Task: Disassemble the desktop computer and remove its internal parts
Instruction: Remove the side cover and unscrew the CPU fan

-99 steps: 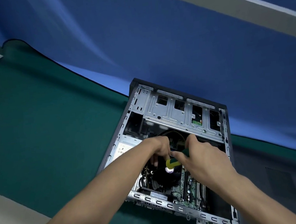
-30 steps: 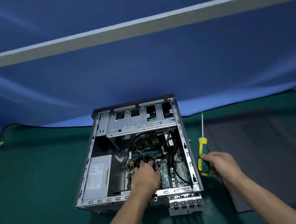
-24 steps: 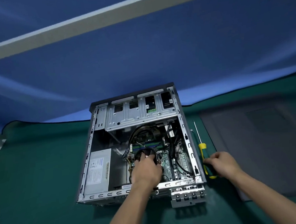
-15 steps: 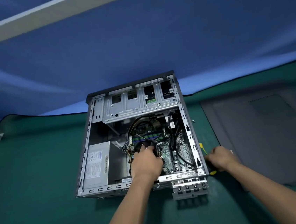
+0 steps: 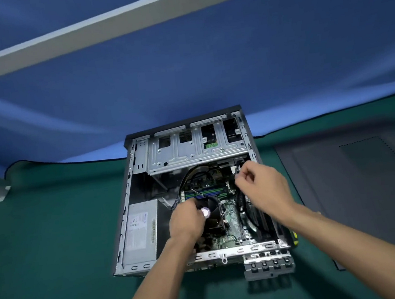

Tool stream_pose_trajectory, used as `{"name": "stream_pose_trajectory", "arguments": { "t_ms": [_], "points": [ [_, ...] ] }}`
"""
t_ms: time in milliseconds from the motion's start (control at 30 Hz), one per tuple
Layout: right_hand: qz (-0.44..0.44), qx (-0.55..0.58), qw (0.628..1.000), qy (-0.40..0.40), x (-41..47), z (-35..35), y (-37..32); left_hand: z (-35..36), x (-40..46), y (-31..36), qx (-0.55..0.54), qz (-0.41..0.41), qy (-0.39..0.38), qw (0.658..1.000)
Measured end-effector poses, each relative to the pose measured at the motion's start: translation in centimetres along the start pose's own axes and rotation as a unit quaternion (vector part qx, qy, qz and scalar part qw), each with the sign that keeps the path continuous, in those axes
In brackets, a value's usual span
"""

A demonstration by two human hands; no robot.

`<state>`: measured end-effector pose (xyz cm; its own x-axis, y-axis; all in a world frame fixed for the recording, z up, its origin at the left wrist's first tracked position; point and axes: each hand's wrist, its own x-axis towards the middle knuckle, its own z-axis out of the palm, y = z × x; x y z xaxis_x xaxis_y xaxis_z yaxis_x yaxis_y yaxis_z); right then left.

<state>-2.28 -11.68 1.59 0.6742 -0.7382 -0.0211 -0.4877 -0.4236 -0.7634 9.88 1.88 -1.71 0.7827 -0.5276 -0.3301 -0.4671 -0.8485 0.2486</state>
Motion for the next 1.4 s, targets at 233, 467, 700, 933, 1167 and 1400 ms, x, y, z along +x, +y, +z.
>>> {"name": "stream_pose_trajectory", "arguments": {
  "t_ms": [233,467,700,933,1167,1400],
  "points": [
    [-0.015,-0.121,0.987,-0.101,1.3,5.5,-1.0,-1.8,3.7,-2.6,0.215,0.106,0.007,0.971],
    [-0.033,-0.237,0.96,-0.146,2.8,8.2,-0.5,-1.8,7.2,-1.6,0.149,0.025,-0.125,0.981],
    [0.011,-0.253,0.95,-0.18,3.8,8.3,-0.5,-1.3,9.8,-1.7,0.145,-0.03,-0.197,0.969],
    [0.015,-0.275,0.946,-0.17,3.9,9.0,0.1,-0.4,10.8,-2.2,0.199,-0.05,-0.197,0.959],
    [0.029,-0.278,0.945,-0.168,3.8,9.7,0.2,0.1,10.4,-2.3,0.225,-0.066,-0.164,0.958],
    [0.031,-0.282,0.945,-0.159,3.4,9.7,0.3,-1.4,9.7,-2.0,0.17,-0.037,-0.138,0.975]
  ]
}}
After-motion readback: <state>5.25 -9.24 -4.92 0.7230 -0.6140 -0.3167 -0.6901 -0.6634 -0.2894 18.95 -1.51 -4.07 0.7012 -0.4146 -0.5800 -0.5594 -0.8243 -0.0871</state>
